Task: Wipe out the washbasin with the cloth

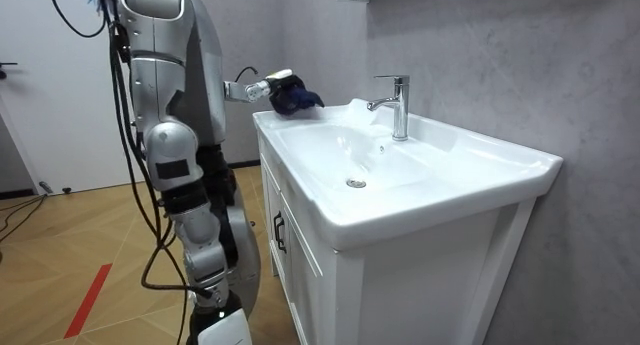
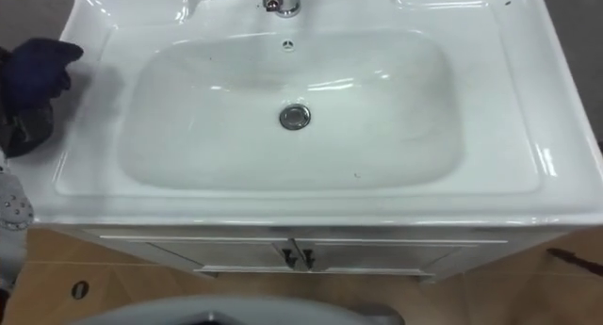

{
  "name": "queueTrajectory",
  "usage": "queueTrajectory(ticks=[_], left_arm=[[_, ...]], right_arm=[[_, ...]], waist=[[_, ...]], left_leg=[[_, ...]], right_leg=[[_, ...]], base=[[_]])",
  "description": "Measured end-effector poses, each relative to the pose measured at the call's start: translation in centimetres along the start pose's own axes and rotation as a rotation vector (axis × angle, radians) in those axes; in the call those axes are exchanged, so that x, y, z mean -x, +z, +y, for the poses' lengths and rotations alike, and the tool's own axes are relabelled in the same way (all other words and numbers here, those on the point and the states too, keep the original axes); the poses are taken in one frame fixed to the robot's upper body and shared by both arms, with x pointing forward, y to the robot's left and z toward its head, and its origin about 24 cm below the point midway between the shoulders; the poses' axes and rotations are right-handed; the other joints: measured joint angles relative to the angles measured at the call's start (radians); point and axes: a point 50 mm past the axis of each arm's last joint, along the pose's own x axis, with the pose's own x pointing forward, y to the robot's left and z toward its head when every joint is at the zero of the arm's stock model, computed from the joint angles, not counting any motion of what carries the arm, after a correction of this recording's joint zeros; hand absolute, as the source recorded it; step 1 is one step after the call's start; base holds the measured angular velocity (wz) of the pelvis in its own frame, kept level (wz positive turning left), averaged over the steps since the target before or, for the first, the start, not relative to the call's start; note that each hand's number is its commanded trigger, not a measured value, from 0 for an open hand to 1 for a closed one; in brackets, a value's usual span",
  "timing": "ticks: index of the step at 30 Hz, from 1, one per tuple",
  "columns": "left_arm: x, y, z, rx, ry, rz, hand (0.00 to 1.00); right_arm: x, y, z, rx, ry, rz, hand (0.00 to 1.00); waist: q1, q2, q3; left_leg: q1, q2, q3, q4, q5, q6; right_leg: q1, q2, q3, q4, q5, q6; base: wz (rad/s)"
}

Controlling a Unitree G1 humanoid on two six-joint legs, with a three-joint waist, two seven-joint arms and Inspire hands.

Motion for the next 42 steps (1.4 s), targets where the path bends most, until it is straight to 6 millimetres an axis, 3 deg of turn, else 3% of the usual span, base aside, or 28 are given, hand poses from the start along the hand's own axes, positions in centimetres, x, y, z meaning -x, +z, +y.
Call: queueTrajectory(ticks=[4, 7, 19, 20, 21, 42], left_arm=[[0.9, -0.1, -1.9, -0.006, -0.083, 0.014, 1.0], [1.7, -0.2, -3.2, -0.01, -0.152, 0.028, 1.0], [2.1, -0.6, -3.7, -0.032, -0.183, 0.04, 1.0], [2.1, -0.6, -3.7, -0.033, -0.185, 0.041, 0.58], [2.4, -0.8, -3.8, -0.035, -0.189, 0.043, 0.0], [2.9, -0.2, -3.8, -0.001, -0.186, 0.035, 0.0]], right_arm=[[0.0, 0.0, 0.0, 0.002, -0.001, -0.003, 0.0], [0.0, 0.1, 0.0, 0.002, -0.001, -0.006, 0.0], [0.0, 0.4, -0.2, -0.001, 0.002, -0.009, 0.0], [0.0, 0.4, -0.2, 0.001, 0.005, -0.012, 0.0], [0.0, 0.5, -0.3, 0.014, 0.009, -0.016, 0.0], [0.2, 1.3, -0.7, 0.057, -0.001, -0.053, 0.0]], waist=[[-0.007, 0.023, -0.0003], [-0.007, 0.036, 0.005], [-0.021, 0.03, -0.0013], [-0.021, 0.028, -0.002], [-0.023, 0.026, -0.0043], [-0.024, 0.011, -0.0056]], left_leg=[[0.001, -0.005, 0.001, 0.0, 0.003, 0.005], [0.001, -0.006, 0.005, 0.0, 0.004, 0.008], [0.006, -0.007, 0.013, -0.001, 0.008, 0.009], [0.006, -0.007, 0.014, -0.001, 0.008, 0.009], [0.007, -0.007, 0.014, -0.001, 0.008, 0.009], [0.009, -0.007, 0.014, 0.001, 0.009, 0.01]], right_leg=[[-0.001, -0.001, 0.002, 0.001, 0.003, 0.004], [-0.003, -0.005, 0.01, 0.002, 0.003, 0.005], [-0.002, -0.004, 0.023, 0.004, 0.003, 0.005], [-0.002, -0.004, 0.023, 0.006, 0.003, 0.005], [-0.002, -0.004, 0.023, 0.007, 0.003, 0.005], [-0.001, -0.005, 0.023, 0.006, 0.003, 0.006]], base=[[0.0], [-0.01], [-0.02], [0.0], [0.0], [0.0]])
